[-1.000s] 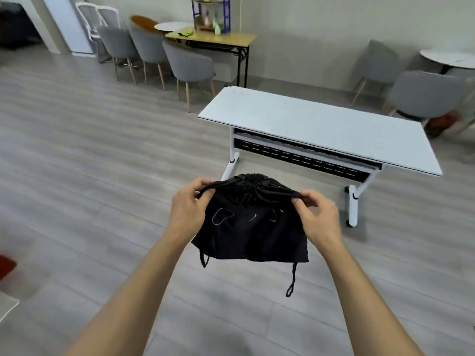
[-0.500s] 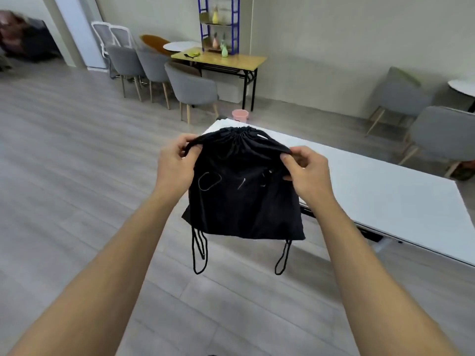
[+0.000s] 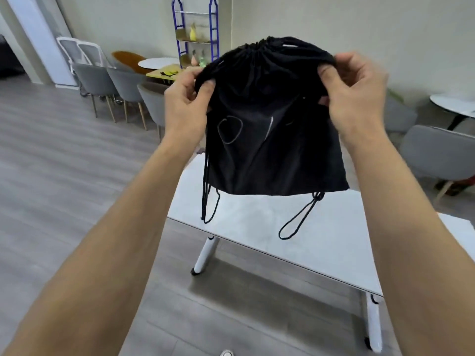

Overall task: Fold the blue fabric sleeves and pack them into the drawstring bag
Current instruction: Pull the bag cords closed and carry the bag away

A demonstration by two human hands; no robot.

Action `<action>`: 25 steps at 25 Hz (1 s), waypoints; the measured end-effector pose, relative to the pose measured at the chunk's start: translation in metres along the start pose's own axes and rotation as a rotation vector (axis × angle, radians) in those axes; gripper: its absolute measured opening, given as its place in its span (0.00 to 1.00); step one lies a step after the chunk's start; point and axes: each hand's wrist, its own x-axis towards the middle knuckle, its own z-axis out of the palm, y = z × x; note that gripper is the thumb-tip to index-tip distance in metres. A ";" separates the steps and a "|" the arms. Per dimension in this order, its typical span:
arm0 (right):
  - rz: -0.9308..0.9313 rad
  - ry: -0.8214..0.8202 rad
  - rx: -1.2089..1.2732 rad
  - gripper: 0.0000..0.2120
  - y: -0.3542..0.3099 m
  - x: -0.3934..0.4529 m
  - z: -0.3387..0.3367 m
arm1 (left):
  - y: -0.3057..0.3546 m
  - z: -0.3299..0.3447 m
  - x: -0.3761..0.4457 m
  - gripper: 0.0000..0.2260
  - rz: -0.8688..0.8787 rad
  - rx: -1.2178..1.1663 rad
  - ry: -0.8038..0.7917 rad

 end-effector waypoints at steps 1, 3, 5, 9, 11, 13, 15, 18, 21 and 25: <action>-0.011 0.023 0.002 0.05 0.007 0.012 0.003 | -0.012 0.008 0.017 0.05 -0.002 -0.020 -0.018; 0.013 0.059 -0.008 0.06 0.031 0.027 0.011 | -0.041 0.024 0.042 0.06 -0.024 -0.052 -0.058; 0.075 0.089 -0.036 0.06 0.066 0.027 0.015 | -0.074 0.037 0.051 0.06 -0.065 -0.049 -0.095; 0.278 0.086 -0.093 0.06 0.163 0.000 0.021 | -0.159 0.054 0.048 0.07 -0.210 0.074 -0.170; 0.390 0.071 -0.144 0.08 0.211 -0.018 0.025 | -0.205 0.059 0.041 0.08 -0.269 0.161 -0.214; 0.513 0.071 -0.172 0.09 0.258 -0.026 0.029 | -0.251 0.068 0.039 0.08 -0.325 0.243 -0.257; 0.612 0.083 -0.197 0.07 0.301 -0.027 0.033 | -0.294 0.081 0.038 0.07 -0.384 0.320 -0.300; 0.703 0.123 -0.242 0.03 0.366 -0.014 0.040 | -0.351 0.110 0.048 0.07 -0.500 0.392 -0.329; 0.741 0.074 -0.347 0.12 0.410 -0.013 0.040 | -0.389 0.119 0.034 0.23 -0.544 0.537 -0.486; 0.762 -0.199 -0.473 0.25 0.442 -0.040 0.040 | -0.420 0.100 -0.041 0.28 -0.473 0.849 -0.870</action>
